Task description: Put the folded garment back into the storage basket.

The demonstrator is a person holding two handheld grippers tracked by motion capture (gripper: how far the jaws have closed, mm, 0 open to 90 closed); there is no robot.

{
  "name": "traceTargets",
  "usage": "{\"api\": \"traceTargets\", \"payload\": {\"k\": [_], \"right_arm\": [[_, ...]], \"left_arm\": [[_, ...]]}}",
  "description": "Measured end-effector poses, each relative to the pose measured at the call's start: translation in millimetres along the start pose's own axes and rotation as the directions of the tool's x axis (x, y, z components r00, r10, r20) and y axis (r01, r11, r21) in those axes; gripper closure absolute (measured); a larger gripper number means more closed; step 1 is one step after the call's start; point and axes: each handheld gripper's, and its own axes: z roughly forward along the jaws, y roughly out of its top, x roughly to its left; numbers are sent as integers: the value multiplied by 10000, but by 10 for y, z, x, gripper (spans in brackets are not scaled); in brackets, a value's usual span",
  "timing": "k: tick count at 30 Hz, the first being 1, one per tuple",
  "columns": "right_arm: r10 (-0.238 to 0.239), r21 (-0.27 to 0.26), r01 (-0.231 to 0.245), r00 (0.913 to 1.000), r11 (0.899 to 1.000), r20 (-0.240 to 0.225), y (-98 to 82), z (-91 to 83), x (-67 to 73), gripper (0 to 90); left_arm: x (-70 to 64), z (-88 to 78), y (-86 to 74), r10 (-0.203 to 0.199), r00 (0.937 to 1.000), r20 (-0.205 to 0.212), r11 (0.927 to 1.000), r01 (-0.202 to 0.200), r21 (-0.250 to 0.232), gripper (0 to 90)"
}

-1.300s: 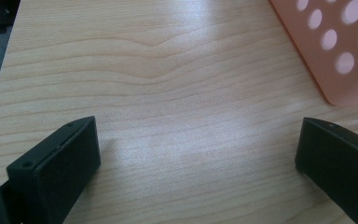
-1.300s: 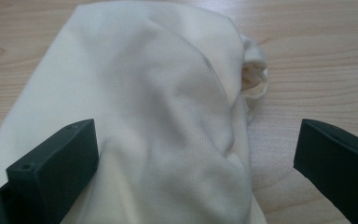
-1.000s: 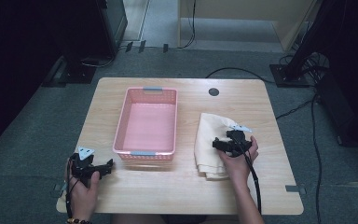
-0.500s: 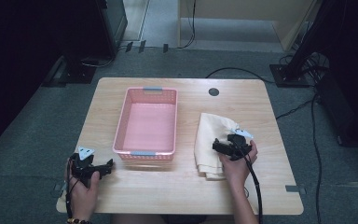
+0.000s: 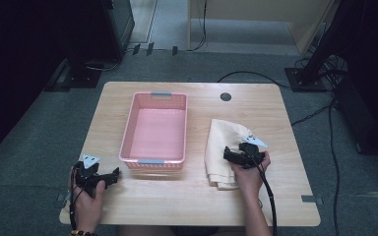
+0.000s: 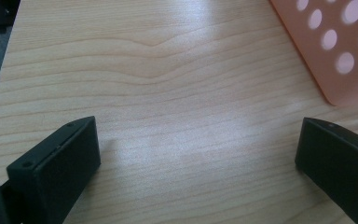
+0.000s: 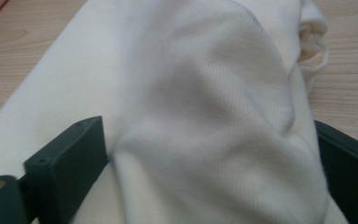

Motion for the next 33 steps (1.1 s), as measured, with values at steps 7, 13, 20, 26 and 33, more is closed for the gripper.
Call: {"api": "traceTargets", "payload": {"k": [7,13,20,26,33], "right_arm": [[-401,106,404,9989,9991,-241,4,11,20,37],[-750,315,750,9972,9967,14,22,31,67,46],[-743,83,743,9972,9972,10,3,6,71,153],[-858,-300,842,9948,9960,-547,-29,-38,67,422],[-821,-396,783,9908,9961,-1072,-43,-56,54,579]], "left_arm": [[-5,3,4,-10,10000,-9,10000,10,3,0],[-5,3,4,-8,10000,-9,10000,8,6,0],[-5,4,4,-8,10000,-7,10000,8,3,0],[-5,4,4,-13,10000,-6,10000,13,0,0],[-5,4,4,-14,10000,-9,10000,14,3,0]]}}
